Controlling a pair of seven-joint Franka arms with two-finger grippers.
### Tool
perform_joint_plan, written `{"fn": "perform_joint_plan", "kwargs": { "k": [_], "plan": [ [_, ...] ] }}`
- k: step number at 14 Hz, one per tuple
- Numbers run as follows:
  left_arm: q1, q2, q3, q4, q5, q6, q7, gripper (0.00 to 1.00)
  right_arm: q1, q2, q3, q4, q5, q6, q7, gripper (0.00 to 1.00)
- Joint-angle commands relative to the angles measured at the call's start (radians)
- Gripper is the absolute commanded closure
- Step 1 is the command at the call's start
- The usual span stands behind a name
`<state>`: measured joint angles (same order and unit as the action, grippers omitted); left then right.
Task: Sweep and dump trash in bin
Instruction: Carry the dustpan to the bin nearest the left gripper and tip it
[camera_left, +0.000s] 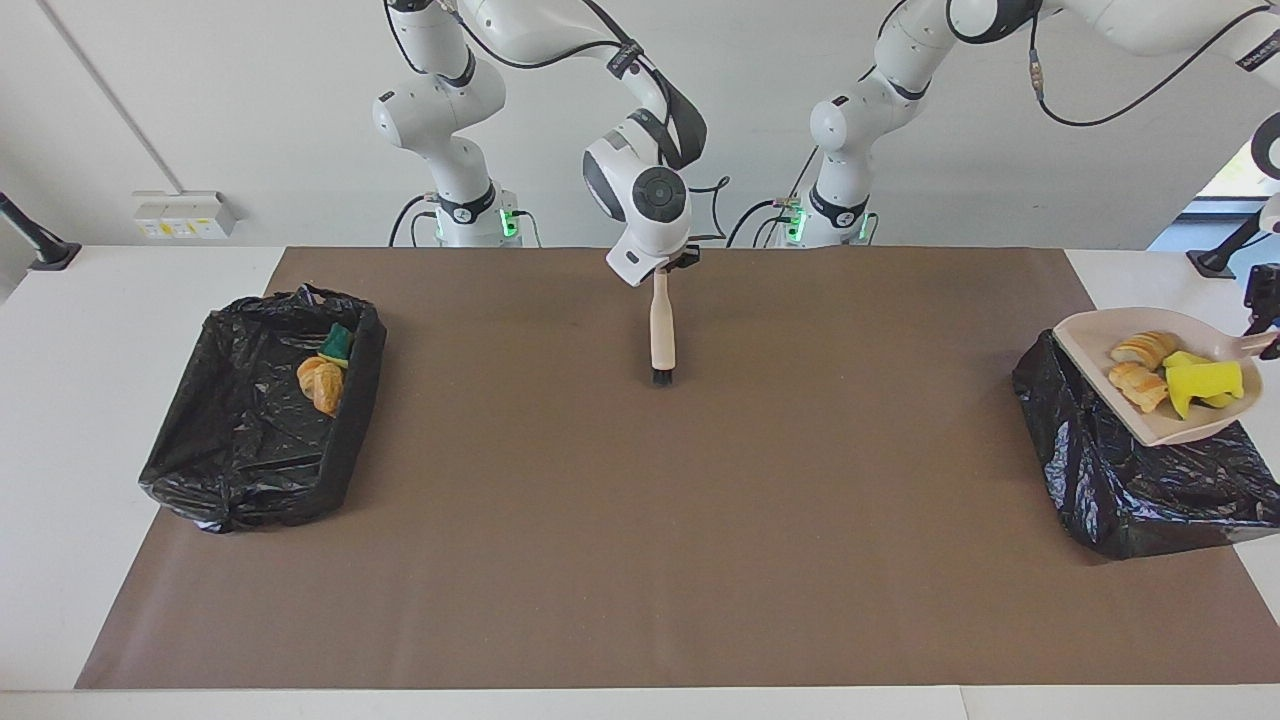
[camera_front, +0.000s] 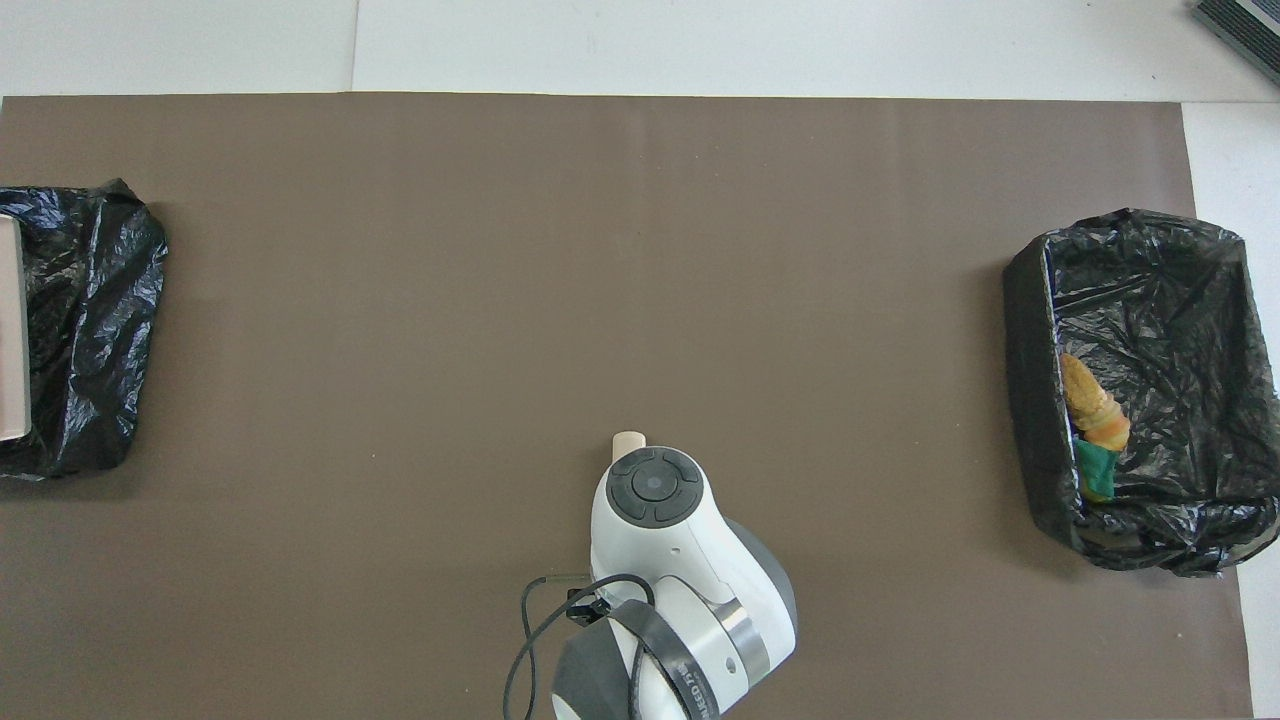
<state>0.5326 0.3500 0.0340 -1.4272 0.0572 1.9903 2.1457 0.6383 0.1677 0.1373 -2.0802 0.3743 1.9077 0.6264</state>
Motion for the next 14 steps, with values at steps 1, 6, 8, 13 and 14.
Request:
{"fn": "perform_joint_plan", "kwargs": {
  "k": [1, 6, 8, 13, 14],
  "plan": [
    [-0.011, 0.086, -0.01, 0.126, 0.134, -0.002, 0.037, 1.0, 0.012, -0.005, 0.004, -0.021, 0.017, 0.034, -0.011, 1.0],
    [-0.043, 0.047, -0.013, 0.065, 0.413, -0.002, -0.201, 1.0, 0.041, -0.014, 0.004, -0.054, 0.017, 0.079, -0.036, 1.0],
    [-0.083, 0.024, -0.011, 0.015, 0.488, -0.004, -0.234, 1.0, 0.043, -0.027, 0.004, -0.075, 0.017, 0.082, -0.066, 1.0],
    [-0.138, -0.016, -0.011, -0.056, 0.579, -0.025, -0.237, 1.0, 0.04, -0.017, 0.002, -0.064, 0.012, 0.079, -0.06, 0.01],
    [-0.138, -0.016, -0.011, -0.056, 0.584, -0.019, -0.239, 1.0, 0.035, -0.011, 0.001, -0.054, 0.008, 0.08, -0.057, 0.0]
  ]
}}
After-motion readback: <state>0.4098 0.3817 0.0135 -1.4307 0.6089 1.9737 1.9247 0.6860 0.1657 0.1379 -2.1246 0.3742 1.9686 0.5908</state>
